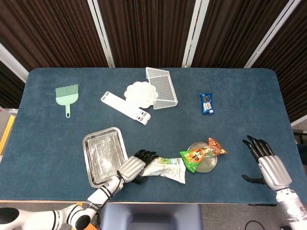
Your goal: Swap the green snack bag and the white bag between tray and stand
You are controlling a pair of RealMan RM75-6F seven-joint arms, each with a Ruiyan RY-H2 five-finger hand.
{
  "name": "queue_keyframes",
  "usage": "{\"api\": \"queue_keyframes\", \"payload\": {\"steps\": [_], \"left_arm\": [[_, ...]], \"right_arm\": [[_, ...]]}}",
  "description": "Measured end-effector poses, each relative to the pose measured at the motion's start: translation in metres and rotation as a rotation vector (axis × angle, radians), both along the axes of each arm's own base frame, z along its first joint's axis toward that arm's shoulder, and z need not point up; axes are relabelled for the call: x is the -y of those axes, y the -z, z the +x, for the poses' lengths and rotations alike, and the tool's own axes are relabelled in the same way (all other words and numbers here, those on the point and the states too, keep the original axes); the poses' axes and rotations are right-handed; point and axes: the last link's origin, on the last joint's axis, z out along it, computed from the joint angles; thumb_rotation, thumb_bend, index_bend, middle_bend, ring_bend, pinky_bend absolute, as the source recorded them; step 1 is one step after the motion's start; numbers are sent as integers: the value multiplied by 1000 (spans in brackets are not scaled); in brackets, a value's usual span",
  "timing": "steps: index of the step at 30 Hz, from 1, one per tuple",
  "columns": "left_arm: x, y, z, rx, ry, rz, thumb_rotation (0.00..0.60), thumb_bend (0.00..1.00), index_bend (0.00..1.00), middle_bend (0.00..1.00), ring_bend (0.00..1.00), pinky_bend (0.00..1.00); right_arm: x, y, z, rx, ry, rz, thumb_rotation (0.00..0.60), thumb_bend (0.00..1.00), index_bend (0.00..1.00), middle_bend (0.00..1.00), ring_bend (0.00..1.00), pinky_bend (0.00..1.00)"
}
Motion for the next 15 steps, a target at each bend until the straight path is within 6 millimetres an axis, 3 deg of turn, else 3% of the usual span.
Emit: {"api": "queue_keyframes", "payload": {"steps": [4, 6, 9, 10, 15], "left_arm": [[-7, 9, 5, -15, 1, 10, 600, 370, 0, 29, 30, 145], [-8, 10, 6, -5, -4, 23, 600, 365, 58, 163, 153, 266], [-9, 10, 8, 30, -16, 42, 600, 359, 315, 466, 424, 466], [-9, 10, 9, 41, -19, 43, 600, 359, 365, 524, 475, 506], [-7, 12, 13, 124, -36, 43, 600, 369, 517, 695, 584, 629]], "right_arm": [[1, 1, 0, -4, -1, 17, 600, 119, 0, 0, 0, 0], [1, 1, 0, -7, 2, 20, 600, 119, 0, 0, 0, 0], [2, 2, 0, -12, 4, 20, 600, 119, 0, 0, 0, 0], [2, 2, 0, -13, 4, 21, 600, 119, 0, 0, 0, 0], [1, 4, 0, -18, 5, 28, 600, 119, 0, 0, 0, 0]]}}
